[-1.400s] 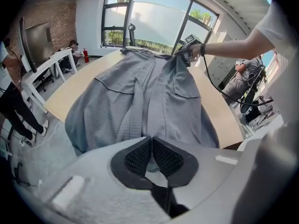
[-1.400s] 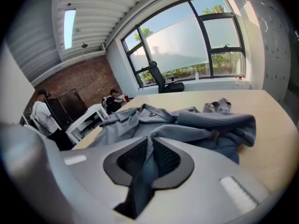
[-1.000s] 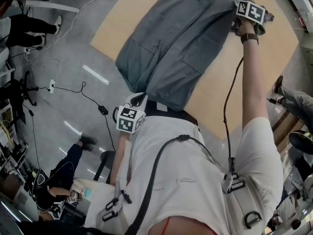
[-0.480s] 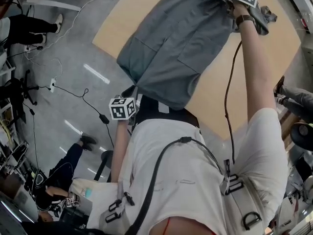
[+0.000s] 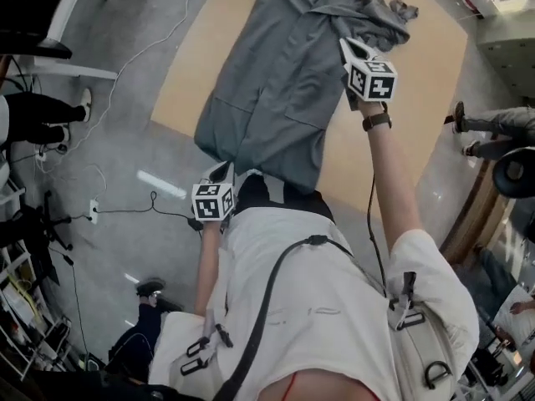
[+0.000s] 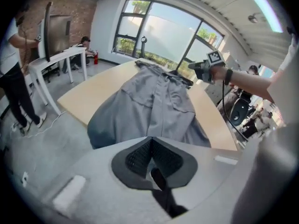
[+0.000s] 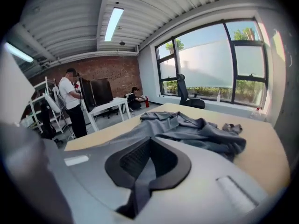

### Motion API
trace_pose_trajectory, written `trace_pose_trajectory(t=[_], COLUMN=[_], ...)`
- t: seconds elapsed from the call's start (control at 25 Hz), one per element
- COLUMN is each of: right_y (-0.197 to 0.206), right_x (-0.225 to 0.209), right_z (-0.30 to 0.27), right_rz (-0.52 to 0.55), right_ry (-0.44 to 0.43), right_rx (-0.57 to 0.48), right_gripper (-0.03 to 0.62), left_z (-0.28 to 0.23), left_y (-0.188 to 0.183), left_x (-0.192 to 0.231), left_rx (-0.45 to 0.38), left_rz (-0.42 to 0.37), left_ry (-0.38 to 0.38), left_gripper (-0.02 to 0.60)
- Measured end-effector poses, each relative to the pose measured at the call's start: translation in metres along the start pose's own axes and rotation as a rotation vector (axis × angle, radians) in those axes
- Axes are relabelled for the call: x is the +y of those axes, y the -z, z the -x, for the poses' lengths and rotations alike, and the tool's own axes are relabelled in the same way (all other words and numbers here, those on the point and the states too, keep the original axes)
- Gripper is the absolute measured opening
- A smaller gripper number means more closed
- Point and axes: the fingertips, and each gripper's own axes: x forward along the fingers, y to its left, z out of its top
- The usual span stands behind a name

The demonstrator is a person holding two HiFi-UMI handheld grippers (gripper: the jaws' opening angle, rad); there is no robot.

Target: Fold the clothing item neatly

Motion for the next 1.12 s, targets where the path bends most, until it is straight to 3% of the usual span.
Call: trace_pose_trajectory(t=[0.12, 0.28, 0.48, 0.64, 0.84, 1.0, 1.12], right_y=[0.041, 0.079, 0.099, 0.106, 0.085, 0.065, 0.062], right_x=[0.044, 0.11, 0.162, 0.181, 0.197, 0.223, 0.254], right_z=[0.064, 0.145, 0.229, 0.288, 0.331, 0.363, 0.377], right_rz=[-0.057, -0.15, -0.268, -0.315, -0.211, -0.096, -0.062], right_ry=[0.027, 0.033, 0.161, 0.266, 0.325, 0.368, 0.364], right_rx=[0.001, -0.039, -0.163, -0.262, -0.358, -0.43, -0.464], right_gripper=[0.005, 0.005, 0.005, 0.005, 0.005, 0.005, 0.006], left_z=[-0.009, -0.018, -0.023, 0.008, 0.078, 0.134, 0.172], left_y=[-0.056, -0.097, -0.131, -0.144, -0.15, -0.143, -0.125], left_x=[-0.007, -0.044, -0.101, -0.171, -0.236, -0.249, -0.235], left_rx=[-0.075, -0.104, -0.099, -0.204, -0.385, -0.512, -0.572], left_rz=[-0.156, -0.309, -0.54, -0.655, -0.719, -0.725, -0.714], left_ry=[0.126, 0.282, 0.451, 0.559, 0.645, 0.643, 0.603], left_gripper=[0.0, 0.0, 0.0, 0.0, 0.0, 0.0, 0.0])
